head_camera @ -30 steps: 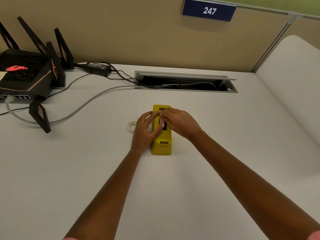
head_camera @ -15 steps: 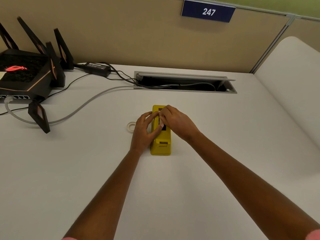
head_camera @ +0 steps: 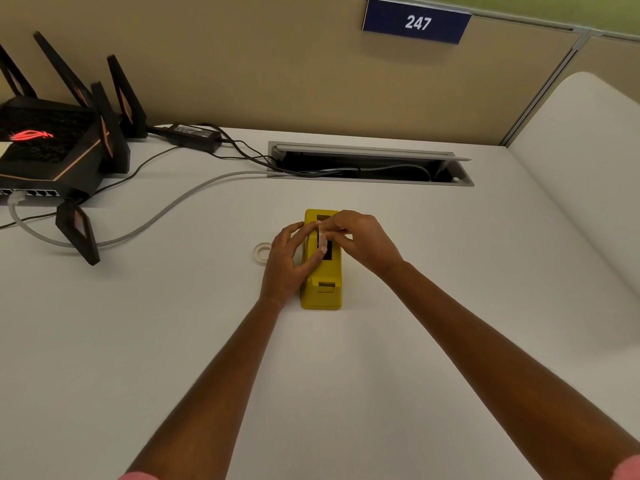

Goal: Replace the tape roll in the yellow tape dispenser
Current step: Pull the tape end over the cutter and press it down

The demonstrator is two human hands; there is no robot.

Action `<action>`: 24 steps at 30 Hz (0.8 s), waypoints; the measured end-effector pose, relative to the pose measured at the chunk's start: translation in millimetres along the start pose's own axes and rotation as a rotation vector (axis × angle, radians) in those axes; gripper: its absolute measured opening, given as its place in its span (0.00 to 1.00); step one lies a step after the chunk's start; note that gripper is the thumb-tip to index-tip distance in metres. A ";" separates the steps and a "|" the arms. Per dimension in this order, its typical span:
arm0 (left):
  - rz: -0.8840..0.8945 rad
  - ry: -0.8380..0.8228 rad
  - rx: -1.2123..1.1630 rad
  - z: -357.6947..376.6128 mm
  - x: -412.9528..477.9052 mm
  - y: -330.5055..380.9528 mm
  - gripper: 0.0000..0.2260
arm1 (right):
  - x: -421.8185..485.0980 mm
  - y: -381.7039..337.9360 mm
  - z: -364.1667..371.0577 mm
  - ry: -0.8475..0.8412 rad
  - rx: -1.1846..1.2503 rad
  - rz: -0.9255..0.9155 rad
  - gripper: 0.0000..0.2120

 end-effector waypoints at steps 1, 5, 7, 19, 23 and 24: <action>0.002 -0.001 0.000 -0.2 0.1 0.0 0.24 | 0.3 -0.5 0.1 0.001 -0.015 -0.009 0.08; 0.003 0.001 0.002 -0.1 0.0 -0.4 0.24 | 0.4 -2.1 1.3 0.000 -0.130 -0.063 0.09; 0.003 -0.001 0.006 0.6 -0.1 -0.5 0.25 | 0.0 -3.3 2.9 0.000 -0.195 -0.090 0.10; -0.003 -0.001 0.011 0.3 0.0 -0.4 0.25 | 2.7 -3.5 9.1 -0.016 -0.303 -0.101 0.12; -0.004 -0.006 0.004 -0.6 -0.4 1.2 0.25 | 8.0 -1.4 7.0 -0.021 -0.161 0.012 0.11; -0.004 -0.006 0.002 -0.9 -0.4 1.6 0.25 | 9.5 -0.7 5.7 -0.025 -0.117 0.038 0.11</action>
Point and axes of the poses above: each hand's wrist, its own x-axis towards the middle knuckle, its own z-axis out of the palm, y = z × x, the point moved 2 cm from there along x, towards the middle knuckle, and after that the axes turned 4 degrees about z, right-handed, at the moved point
